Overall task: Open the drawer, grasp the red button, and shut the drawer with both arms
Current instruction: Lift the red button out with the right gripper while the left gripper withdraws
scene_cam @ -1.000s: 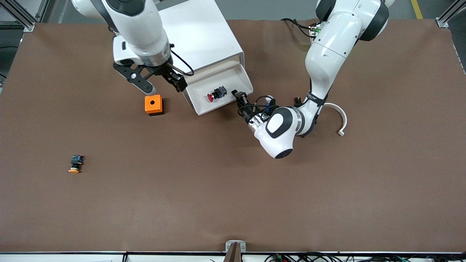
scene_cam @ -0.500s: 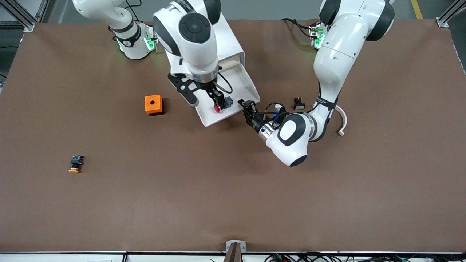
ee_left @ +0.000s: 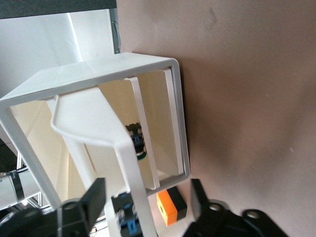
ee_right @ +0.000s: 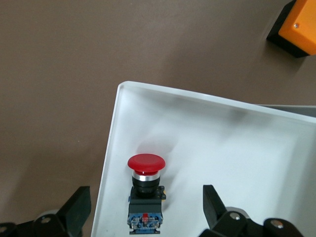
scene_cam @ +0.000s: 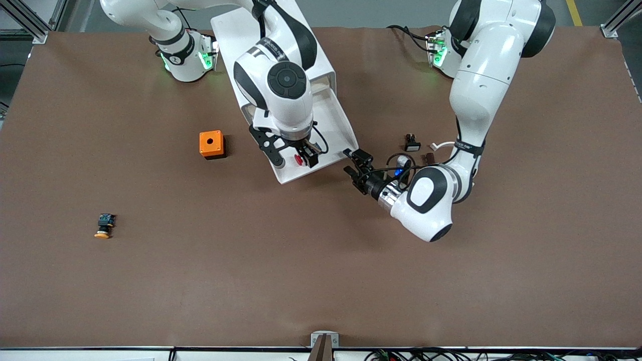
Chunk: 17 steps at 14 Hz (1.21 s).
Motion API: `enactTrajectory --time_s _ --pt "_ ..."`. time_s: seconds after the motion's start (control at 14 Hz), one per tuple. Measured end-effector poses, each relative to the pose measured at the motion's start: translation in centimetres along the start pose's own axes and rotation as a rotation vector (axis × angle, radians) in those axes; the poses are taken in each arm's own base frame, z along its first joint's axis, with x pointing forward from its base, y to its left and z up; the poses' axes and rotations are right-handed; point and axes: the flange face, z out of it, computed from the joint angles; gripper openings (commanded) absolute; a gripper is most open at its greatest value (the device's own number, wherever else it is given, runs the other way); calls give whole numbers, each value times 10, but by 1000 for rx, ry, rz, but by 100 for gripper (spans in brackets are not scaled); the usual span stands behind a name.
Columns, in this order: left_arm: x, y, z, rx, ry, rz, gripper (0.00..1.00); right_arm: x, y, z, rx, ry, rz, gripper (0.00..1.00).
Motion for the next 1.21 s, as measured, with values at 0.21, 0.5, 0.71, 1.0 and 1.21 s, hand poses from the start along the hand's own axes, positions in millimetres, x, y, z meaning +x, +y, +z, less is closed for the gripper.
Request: enactTrajectory --time_s 0.21,0.5,0.71,1.0,1.21 --pt "3 2 -29 -56 -15 129 100 1 -5 19 -11 -15 33 100" --pt "13 6 -62 -123 -14 383 100 -1 -9 38 -28 -32 43 100" --pt "13 -2 -74 -163 53 567 100 -9 -10 51 -39 -30 32 76" --pt "6 -33 -89 -225 184 670 100 -14 -10 52 -38 -31 13 22" --pt "-4 -62 -98 -268 259 811 100 -14 -10 52 -37 -31 1 17"
